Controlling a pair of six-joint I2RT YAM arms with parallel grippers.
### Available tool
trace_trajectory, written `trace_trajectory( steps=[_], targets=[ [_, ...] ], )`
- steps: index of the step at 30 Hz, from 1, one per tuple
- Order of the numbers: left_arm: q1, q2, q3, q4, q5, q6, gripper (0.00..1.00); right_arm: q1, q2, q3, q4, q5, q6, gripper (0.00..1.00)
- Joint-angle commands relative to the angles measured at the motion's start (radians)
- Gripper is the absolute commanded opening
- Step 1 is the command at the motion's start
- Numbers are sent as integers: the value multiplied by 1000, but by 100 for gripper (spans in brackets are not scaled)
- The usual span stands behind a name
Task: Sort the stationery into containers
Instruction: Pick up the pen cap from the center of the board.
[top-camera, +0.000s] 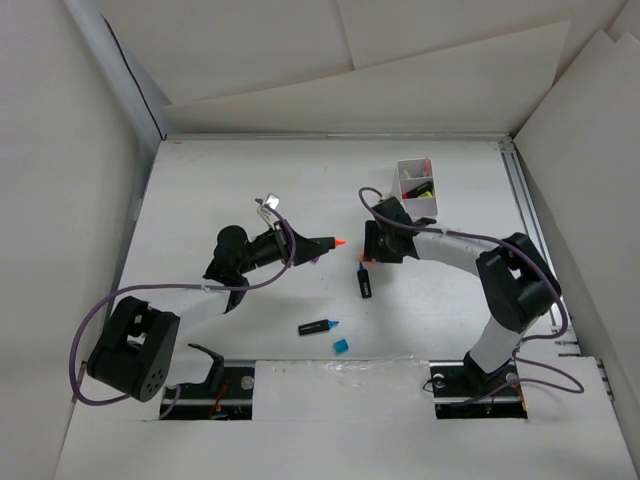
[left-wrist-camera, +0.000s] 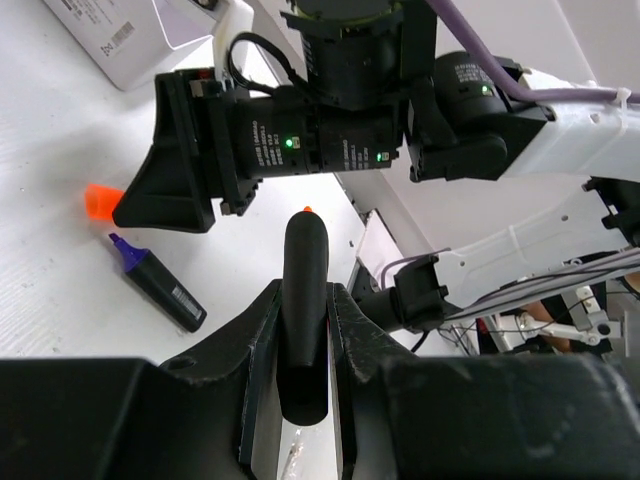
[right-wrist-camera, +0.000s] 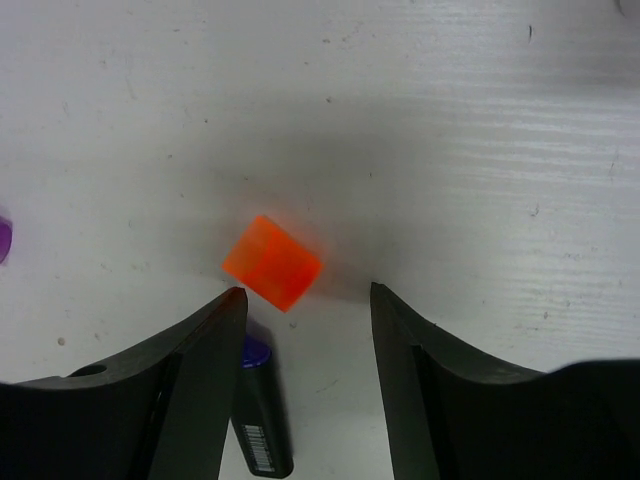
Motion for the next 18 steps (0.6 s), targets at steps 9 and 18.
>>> trace_trajectory(
  steps=[9, 18],
  targets=[
    [4, 0, -3, 94, 50, -8, 6, 3, 82, 132, -106, 37, -164, 59],
    [26, -11, -3, 104, 50, -19, 6, 12, 125, 150, -66, 0, -173, 56]
  ],
)
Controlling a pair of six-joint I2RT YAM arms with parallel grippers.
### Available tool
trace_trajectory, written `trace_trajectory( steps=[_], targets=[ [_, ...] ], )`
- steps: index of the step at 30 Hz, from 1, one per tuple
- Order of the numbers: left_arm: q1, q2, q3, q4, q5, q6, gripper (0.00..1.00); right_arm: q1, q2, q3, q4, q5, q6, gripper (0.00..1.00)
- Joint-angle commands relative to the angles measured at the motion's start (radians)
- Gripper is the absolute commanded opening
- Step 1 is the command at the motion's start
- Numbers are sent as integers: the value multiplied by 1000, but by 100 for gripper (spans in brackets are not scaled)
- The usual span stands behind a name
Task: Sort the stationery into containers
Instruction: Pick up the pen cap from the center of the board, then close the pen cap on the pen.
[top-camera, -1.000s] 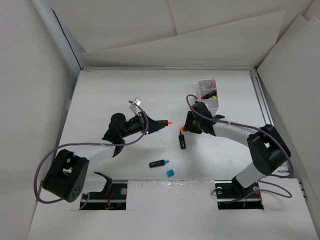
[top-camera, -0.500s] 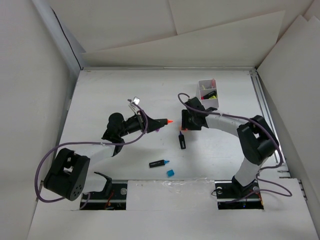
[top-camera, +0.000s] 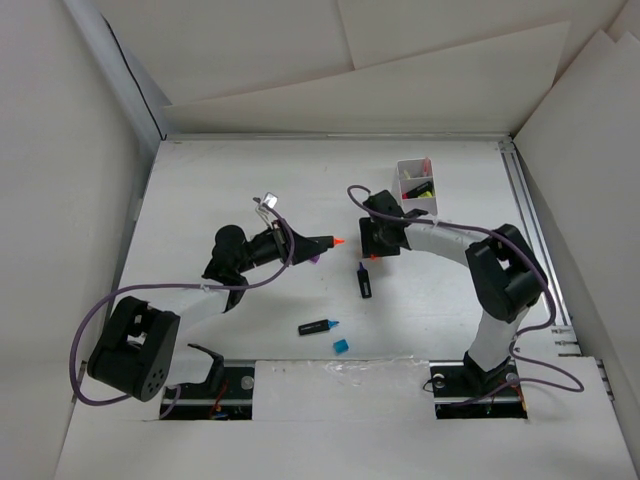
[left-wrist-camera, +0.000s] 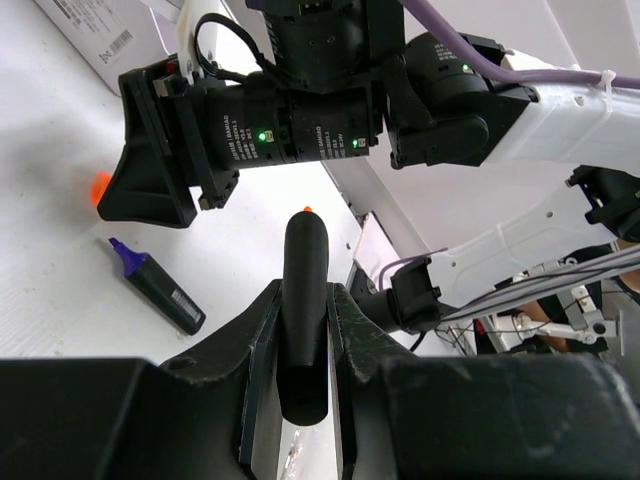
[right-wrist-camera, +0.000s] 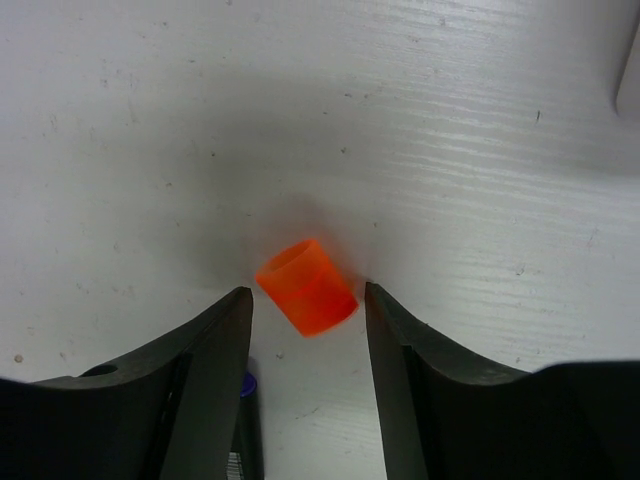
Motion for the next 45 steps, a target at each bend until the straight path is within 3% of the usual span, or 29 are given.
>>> trace_trajectory(
  steps=[1, 7, 9, 12, 19, 27, 29, 34, 37, 41, 45],
  targets=[
    [14, -15, -2, 81, 24, -5, 6, 9, 33, 27, 8, -15, -15, 54],
    [14, -24, -2, 41, 15, 8, 6, 9, 10, -27, 55, -52, 3, 40],
    [14, -24, -2, 41, 15, 8, 6, 9, 10, -27, 66, -52, 4, 30],
    [14, -24, -2, 32, 15, -1, 6, 19, -9, -36, 75, -52, 4, 23],
    [14, -24, -2, 41, 15, -48, 6, 29, -180, -105, 84, -83, 3, 21],
    [14, -25, -105, 202, 129, -228, 6, 201, -407, -151, 2, -204, -44, 21],
    [14, -70, -134, 148, 138, -207, 6, 244, -430, -151, -9, -213, -35, 20],
    [14, -301, -123, -303, 54, 4, 6, 396, -457, -140, -116, -91, 26, 20],
    [14, -392, -104, -473, 17, 74, 6, 443, -470, -128, -218, -22, 72, 20],
    [14, -464, -71, -633, 4, 120, 6, 476, -550, -128, -294, 55, 103, 20],
    [14, -439, -62, -676, 67, 111, 6, 529, -642, -84, -307, 55, 73, 20]
  ],
)
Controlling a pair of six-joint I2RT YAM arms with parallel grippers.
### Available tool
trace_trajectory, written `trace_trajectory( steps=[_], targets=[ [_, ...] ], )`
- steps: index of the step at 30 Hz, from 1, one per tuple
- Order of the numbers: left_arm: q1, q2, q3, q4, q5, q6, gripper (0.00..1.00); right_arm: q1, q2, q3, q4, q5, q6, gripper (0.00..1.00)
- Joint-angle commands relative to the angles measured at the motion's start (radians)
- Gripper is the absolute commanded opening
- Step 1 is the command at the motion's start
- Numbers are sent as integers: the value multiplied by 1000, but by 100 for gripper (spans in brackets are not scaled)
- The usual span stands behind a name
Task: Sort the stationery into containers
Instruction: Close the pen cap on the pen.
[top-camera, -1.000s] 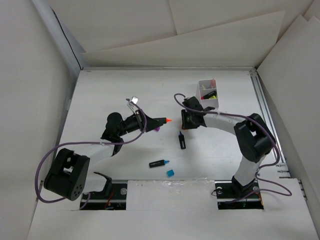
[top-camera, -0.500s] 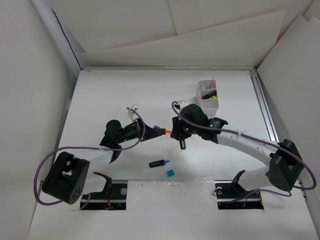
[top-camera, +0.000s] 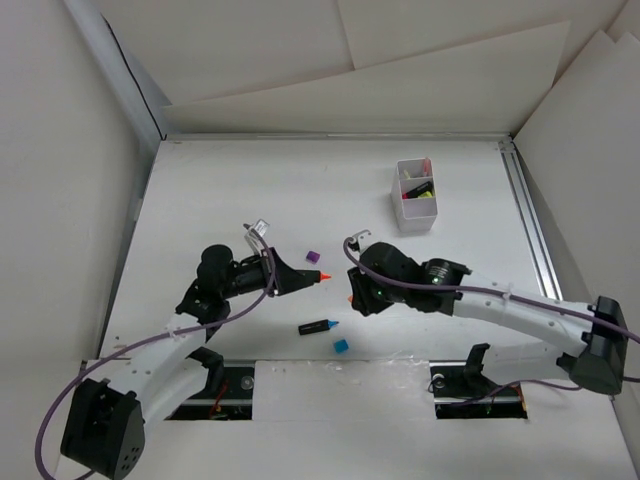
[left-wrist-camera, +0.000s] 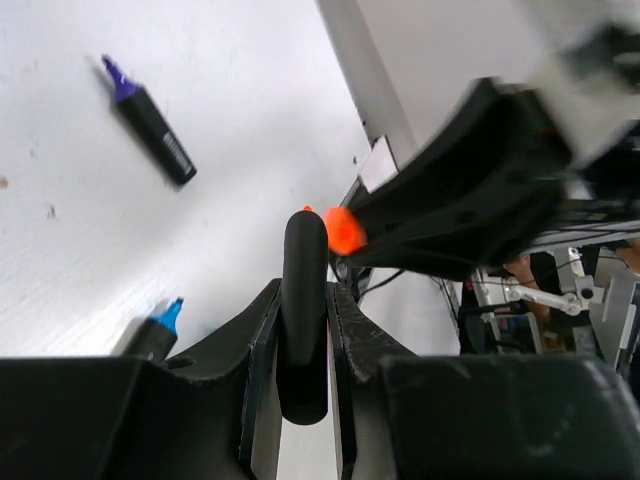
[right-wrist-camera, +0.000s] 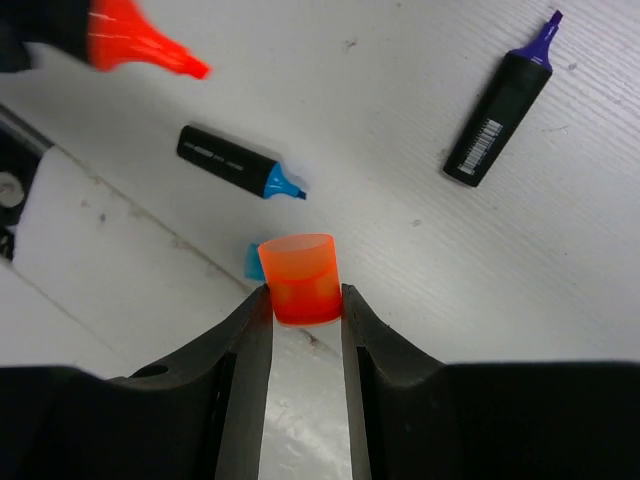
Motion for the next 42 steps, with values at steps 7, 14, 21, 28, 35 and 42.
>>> trace_trajectory(
  steps=[7, 14, 21, 28, 35, 42],
  targets=[
    [2, 111, 133, -104, 204, 38, 9, 120, -69, 141, -63, 157, -118, 23],
    [2, 131, 174, -116, 301, 92, 9, 160, -37, 168, -94, 199, -137, 23],
    [2, 160, 194, -138, 355, 115, 9, 160, -47, 166, -82, 189, -147, 23],
    [2, 191, 204, -104, 401, 124, 9, 179, -14, 166, -82, 165, -167, 23],
    [2, 200, 204, -67, 401, 92, 9, 179, 5, 186, -82, 156, -187, 23],
    [2, 222, 204, -56, 410, 92, 9, 188, 14, 204, -54, 137, -196, 23]
  ],
)
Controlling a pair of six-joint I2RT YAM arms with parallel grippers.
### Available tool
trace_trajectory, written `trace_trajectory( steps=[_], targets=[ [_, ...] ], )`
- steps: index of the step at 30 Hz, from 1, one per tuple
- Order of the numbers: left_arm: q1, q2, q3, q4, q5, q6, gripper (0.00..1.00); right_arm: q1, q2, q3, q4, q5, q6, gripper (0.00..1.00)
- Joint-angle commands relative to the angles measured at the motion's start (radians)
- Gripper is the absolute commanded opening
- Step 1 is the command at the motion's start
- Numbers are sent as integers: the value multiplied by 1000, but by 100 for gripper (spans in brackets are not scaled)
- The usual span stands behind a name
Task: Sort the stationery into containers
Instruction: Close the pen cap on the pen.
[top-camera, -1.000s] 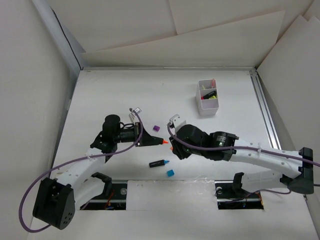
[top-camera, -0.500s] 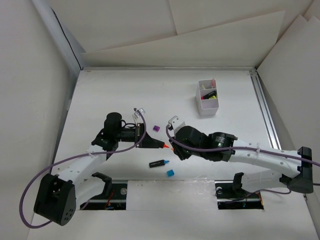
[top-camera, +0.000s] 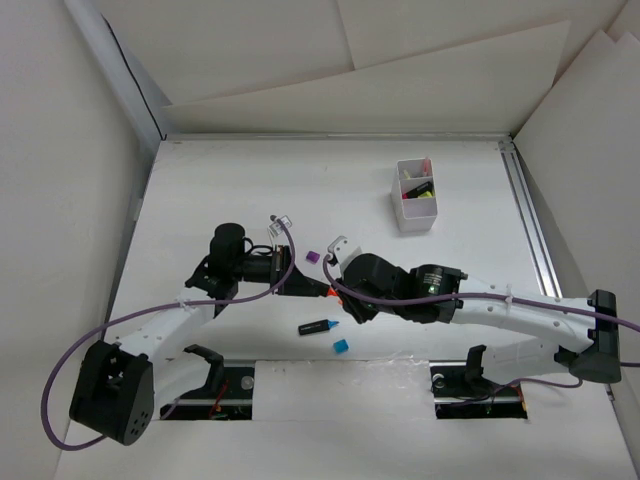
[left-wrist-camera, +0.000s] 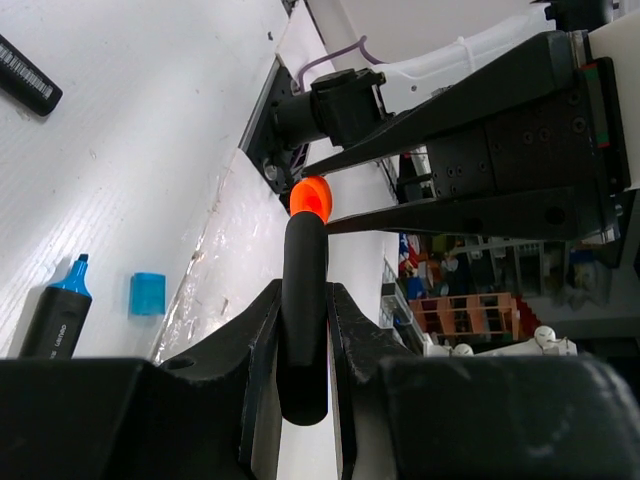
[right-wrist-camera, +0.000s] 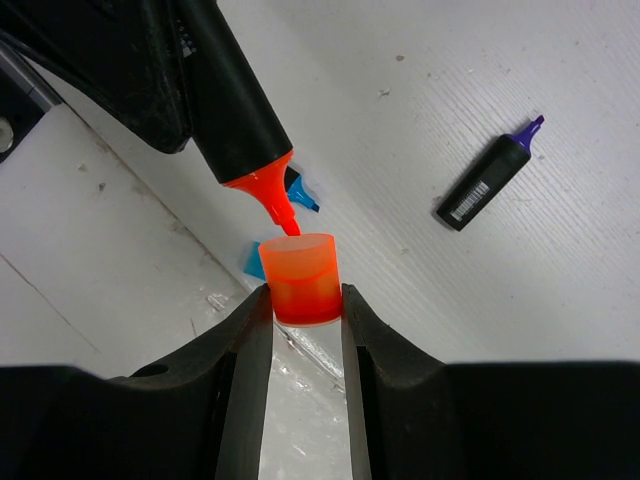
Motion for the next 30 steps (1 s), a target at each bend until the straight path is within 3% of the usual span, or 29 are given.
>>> trace_trajectory(
  steps=[1, 30],
  targets=[
    [2, 7, 42, 61, 47, 4, 9, 11, 8, 52, 33, -13, -26, 23],
    [2, 73, 42, 61, 142, 4, 11, 70, 55, 107, 19, 104, -35, 23]
  ],
)
